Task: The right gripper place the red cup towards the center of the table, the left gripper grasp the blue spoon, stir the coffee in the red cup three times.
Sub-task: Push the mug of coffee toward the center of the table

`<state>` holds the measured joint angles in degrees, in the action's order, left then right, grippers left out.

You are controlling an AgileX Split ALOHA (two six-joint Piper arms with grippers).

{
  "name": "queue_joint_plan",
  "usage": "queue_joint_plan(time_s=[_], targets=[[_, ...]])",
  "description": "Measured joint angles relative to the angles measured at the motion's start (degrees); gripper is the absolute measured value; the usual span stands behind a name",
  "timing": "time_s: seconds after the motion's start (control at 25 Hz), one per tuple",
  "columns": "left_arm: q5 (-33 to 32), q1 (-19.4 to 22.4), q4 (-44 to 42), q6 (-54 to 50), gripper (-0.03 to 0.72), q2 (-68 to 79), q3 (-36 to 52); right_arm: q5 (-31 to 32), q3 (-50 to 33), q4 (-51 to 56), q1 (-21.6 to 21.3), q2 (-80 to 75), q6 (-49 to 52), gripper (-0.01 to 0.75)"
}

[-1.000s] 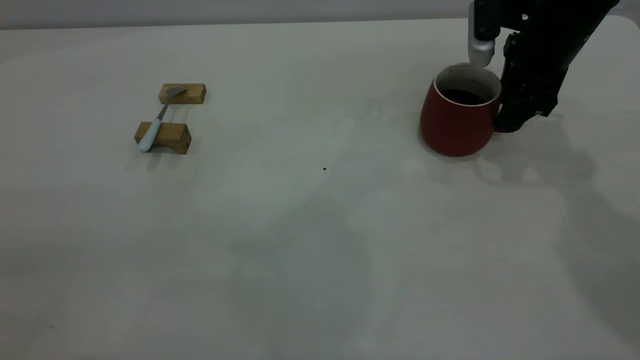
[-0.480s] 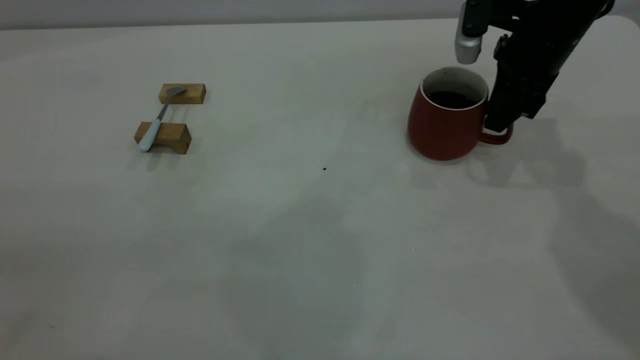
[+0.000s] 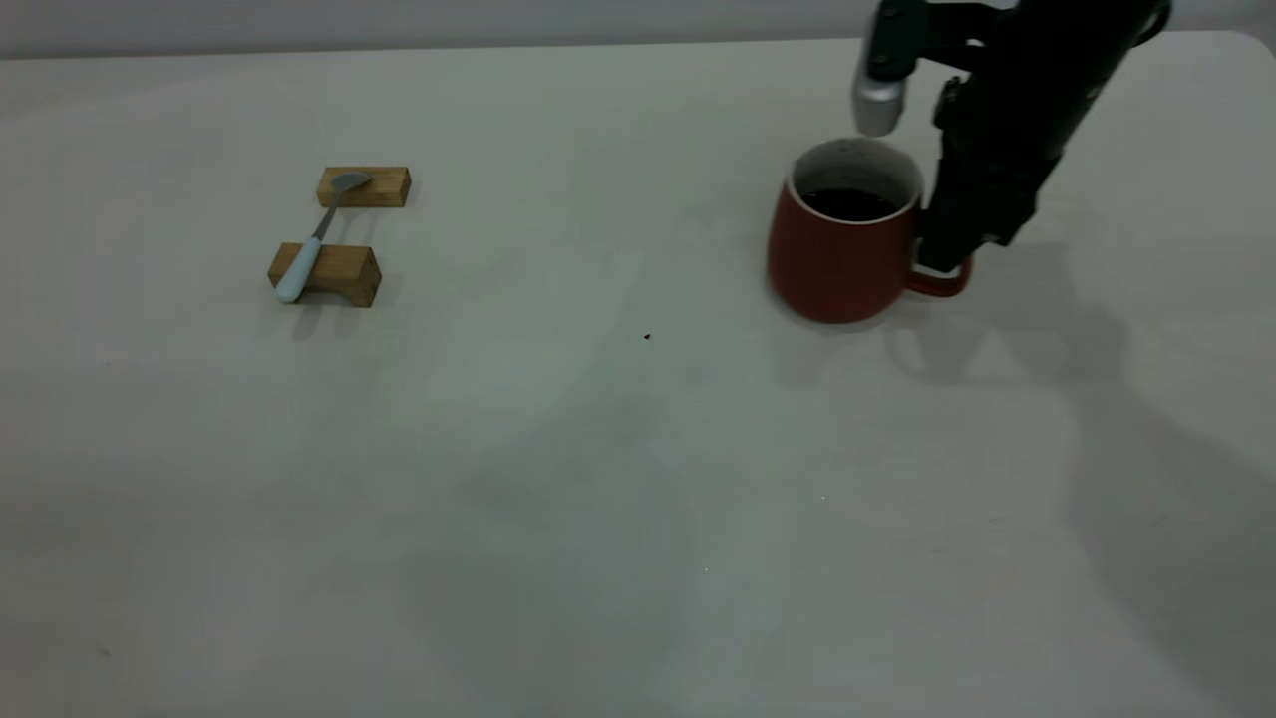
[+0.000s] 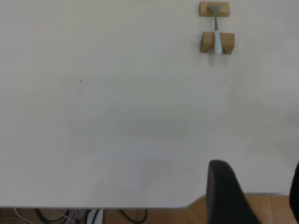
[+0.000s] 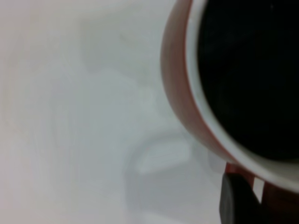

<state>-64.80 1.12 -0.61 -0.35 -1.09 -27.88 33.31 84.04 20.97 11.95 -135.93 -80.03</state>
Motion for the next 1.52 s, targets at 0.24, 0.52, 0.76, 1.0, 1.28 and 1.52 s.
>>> queue_joint_plan(time_s=[0.24,0.52,0.76,1.0,1.28,1.52], targets=[[0.0,0.0,0.0,0.0,0.411,0.0,0.0,-2.7,0.0,0.2,4.4,-0.2,3.8,0.22],[0.0,0.0,0.0,0.0,0.411,0.0,0.0,-6.4,0.0,0.5,9.6,-0.3,8.2,0.22],[0.0,0.0,0.0,0.0,0.411,0.0,0.0,-8.7,0.0,1.4,12.7,-0.4,11.1,0.22],[0.0,0.0,0.0,0.0,0.411,0.0,0.0,-10.1,0.0,3.8,13.5,-0.4,11.4,0.251],[0.0,0.0,0.0,0.0,0.411,0.0,0.0,-10.2,0.0,5.2,13.5,-0.4,11.9,0.513],[0.0,0.0,0.0,0.0,0.411,0.0,0.0,-5.7,0.0,2.8,13.6,1.8,12.8,0.703]])
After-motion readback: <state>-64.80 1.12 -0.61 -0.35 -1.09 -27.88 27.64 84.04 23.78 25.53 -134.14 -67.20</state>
